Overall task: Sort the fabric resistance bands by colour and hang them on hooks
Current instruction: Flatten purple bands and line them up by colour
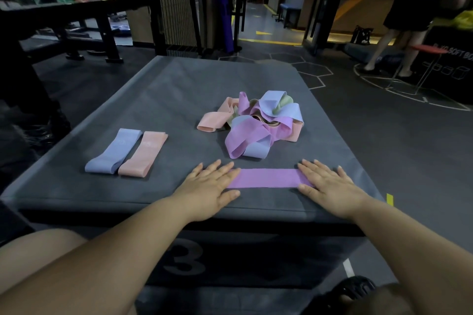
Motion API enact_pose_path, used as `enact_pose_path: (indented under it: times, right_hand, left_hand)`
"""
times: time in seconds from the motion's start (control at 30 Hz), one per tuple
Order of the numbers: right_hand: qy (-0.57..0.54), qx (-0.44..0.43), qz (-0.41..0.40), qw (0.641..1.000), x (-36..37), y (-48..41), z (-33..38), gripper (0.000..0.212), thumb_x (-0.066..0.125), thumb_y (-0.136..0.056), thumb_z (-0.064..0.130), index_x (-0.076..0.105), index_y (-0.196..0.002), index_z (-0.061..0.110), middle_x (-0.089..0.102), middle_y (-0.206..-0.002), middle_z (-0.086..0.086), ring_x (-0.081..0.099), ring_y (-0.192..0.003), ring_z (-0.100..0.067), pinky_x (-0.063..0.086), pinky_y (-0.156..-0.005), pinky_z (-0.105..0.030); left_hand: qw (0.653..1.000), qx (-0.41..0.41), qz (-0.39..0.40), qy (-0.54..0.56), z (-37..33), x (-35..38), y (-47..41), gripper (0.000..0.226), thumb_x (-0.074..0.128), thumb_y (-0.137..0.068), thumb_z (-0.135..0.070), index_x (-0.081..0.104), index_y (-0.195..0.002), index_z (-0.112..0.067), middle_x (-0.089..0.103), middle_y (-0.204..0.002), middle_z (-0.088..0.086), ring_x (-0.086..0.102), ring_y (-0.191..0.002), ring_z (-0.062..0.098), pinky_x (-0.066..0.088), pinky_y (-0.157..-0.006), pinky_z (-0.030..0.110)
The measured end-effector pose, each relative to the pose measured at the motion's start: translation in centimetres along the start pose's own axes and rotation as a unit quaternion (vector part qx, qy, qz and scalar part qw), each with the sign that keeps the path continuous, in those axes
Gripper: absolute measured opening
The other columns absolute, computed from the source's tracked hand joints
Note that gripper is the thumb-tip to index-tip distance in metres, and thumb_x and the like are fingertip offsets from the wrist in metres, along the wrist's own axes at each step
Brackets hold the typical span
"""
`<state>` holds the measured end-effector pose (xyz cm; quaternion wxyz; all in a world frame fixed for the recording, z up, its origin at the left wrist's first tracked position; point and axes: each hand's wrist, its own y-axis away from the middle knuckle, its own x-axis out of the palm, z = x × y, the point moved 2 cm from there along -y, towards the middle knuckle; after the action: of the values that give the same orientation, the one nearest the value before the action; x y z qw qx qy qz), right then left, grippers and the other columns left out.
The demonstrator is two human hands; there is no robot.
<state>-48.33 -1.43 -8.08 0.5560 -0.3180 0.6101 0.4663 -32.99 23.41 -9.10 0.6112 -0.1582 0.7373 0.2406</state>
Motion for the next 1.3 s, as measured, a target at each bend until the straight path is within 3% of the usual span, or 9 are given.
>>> enact_pose_path:
  times: [0.17,0.27,0.33,0.4,0.7,0.9,1.07,1.2,1.3]
  right_hand:
    - [-0.025,0.005,-0.021,0.999,-1.3,0.2,1.5,0.057,0.023,-0.102,0.053,0.015,-0.155,0.034,0.011,-0.162,0.017,-0.001,-0.15,-0.008,-0.001,-0.12,-0.052]
    - [-0.02,-0.029,-0.084,0.996,-2.1,-0.2,3.1,0.044,0.035,-0.103,0.044,0.038,-0.146,0.034,0.036,-0.151,0.01,0.02,-0.147,-0.015,0.016,-0.116,-0.046]
    - [-0.001,-0.059,-0.114,0.992,-2.8,-0.6,4.5,0.035,0.043,-0.1,0.038,0.053,-0.134,0.034,0.052,-0.134,0.006,0.037,-0.134,-0.018,0.029,-0.107,-0.038]
    - [-0.014,-0.093,-0.109,0.99,-3.1,-1.0,6.0,0.031,0.05,-0.098,0.034,0.061,-0.127,0.031,0.058,-0.125,0.004,0.045,-0.124,-0.02,0.036,-0.103,-0.033]
    - [-0.113,-0.183,-0.097,0.972,-2.7,-2.8,12.3,0.02,0.059,-0.094,0.026,0.072,-0.109,0.025,0.06,-0.102,0.007,0.048,-0.083,-0.008,0.047,-0.084,-0.03]
    - [-0.119,-0.24,-0.087,0.96,-2.5,-3.8,15.2,0.019,0.056,-0.095,0.021,0.074,-0.097,0.015,0.066,-0.095,0.003,0.051,-0.086,-0.01,0.04,-0.079,-0.024]
    - [-0.153,-0.174,-0.052,0.971,-2.8,-4.7,16.5,0.043,0.043,-0.102,0.038,0.044,-0.062,0.025,0.053,-0.077,0.002,0.05,-0.08,-0.019,0.041,-0.079,-0.035]
    - [-0.242,-0.121,-0.035,0.962,-3.0,-5.1,17.1,0.054,0.038,-0.101,0.048,0.065,-0.082,0.006,0.069,-0.087,-0.012,0.061,-0.086,-0.029,0.047,-0.086,-0.04]
    - [-0.296,-0.081,-0.033,0.951,-3.1,-5.6,17.3,0.06,0.038,-0.097,0.058,0.066,-0.077,0.008,0.07,-0.081,-0.009,0.063,-0.083,-0.026,0.049,-0.087,-0.04]
  left_hand:
    - [0.997,-0.005,-0.024,0.08,0.4,-0.6,-0.1,0.06,0.031,-0.101,-0.051,0.01,-0.154,-0.032,0.001,-0.162,-0.013,-0.006,-0.148,0.008,-0.004,-0.121,0.034]
    - [0.987,-0.043,-0.083,0.127,1.1,-1.3,-0.1,0.052,0.036,-0.1,-0.047,0.03,-0.149,-0.03,0.022,-0.159,-0.01,0.012,-0.148,0.013,0.01,-0.119,0.036]
    - [0.974,-0.114,-0.154,0.122,1.9,-2.0,0.3,0.037,0.043,-0.098,-0.044,0.053,-0.131,-0.03,0.048,-0.14,-0.007,0.038,-0.134,0.02,0.029,-0.106,0.035]
    - [0.959,-0.189,-0.187,0.1,2.6,-2.7,0.8,0.026,0.049,-0.093,-0.044,0.061,-0.112,-0.03,0.054,-0.121,-0.004,0.048,-0.118,0.023,0.036,-0.094,0.035]
    - [0.953,-0.257,-0.123,0.101,3.9,-3.0,1.5,0.019,0.059,-0.086,-0.05,0.06,-0.093,-0.031,0.053,-0.115,0.0,0.051,-0.113,0.025,0.043,-0.095,0.036]
    - [0.953,-0.232,-0.137,0.139,4.1,-3.1,1.4,0.021,0.063,-0.085,-0.044,0.054,-0.072,-0.032,0.065,-0.104,-0.006,0.059,-0.101,0.021,0.047,-0.082,0.03]
    - [0.939,-0.226,-0.153,0.21,4.1,-3.4,1.4,0.012,0.059,-0.086,-0.037,0.051,-0.083,-0.029,0.067,-0.095,-0.007,0.06,-0.095,0.019,0.046,-0.077,0.029]
    - [0.917,-0.188,-0.139,0.324,4.2,-3.7,1.4,0.02,0.061,-0.087,-0.046,0.049,-0.09,-0.031,0.069,-0.088,-0.011,0.063,-0.086,0.012,0.046,-0.071,0.026]
    - [0.896,-0.144,-0.114,0.404,4.0,-3.9,1.7,0.03,0.067,-0.085,-0.032,0.045,-0.105,-0.029,0.072,-0.095,-0.013,0.064,-0.089,0.005,0.045,-0.071,0.017]
